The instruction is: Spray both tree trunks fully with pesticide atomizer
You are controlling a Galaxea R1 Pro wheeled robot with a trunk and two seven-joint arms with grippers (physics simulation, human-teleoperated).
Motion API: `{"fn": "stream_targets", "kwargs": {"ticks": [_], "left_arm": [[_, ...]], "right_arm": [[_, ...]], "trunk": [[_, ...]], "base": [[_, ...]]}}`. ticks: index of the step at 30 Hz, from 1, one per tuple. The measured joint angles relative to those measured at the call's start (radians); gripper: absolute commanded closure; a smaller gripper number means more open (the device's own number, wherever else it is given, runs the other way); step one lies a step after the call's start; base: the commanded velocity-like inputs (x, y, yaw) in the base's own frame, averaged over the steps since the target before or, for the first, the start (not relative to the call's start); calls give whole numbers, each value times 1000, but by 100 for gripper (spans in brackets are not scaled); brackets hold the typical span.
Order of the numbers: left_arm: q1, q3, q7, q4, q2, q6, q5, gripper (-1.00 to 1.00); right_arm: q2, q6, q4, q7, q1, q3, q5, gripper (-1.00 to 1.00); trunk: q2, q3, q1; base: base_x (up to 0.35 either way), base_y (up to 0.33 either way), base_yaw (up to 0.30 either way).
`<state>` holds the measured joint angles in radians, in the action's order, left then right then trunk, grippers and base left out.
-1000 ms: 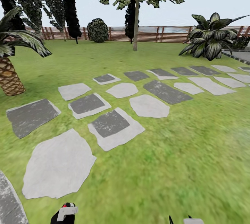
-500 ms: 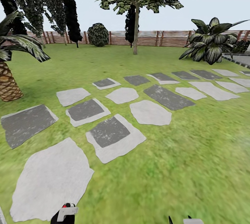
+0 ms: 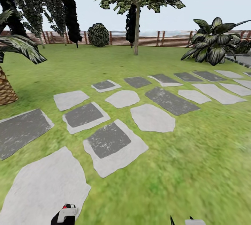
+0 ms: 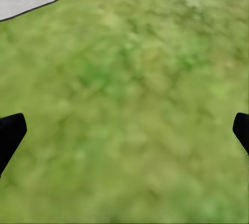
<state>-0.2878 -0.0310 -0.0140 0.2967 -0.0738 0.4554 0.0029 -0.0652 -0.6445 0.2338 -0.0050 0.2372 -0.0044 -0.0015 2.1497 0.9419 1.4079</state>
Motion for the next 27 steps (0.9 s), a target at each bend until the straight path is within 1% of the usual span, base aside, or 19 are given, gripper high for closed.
{"fn": "stream_targets", "kwargs": {"ticks": [27], "left_arm": [[0,0,1,0,0,2,0,100]], "right_arm": [[-1,0,2,1,0,1,1,-100]], "trunk": [[0,0,0]], "base": [[339,0,0]]}}
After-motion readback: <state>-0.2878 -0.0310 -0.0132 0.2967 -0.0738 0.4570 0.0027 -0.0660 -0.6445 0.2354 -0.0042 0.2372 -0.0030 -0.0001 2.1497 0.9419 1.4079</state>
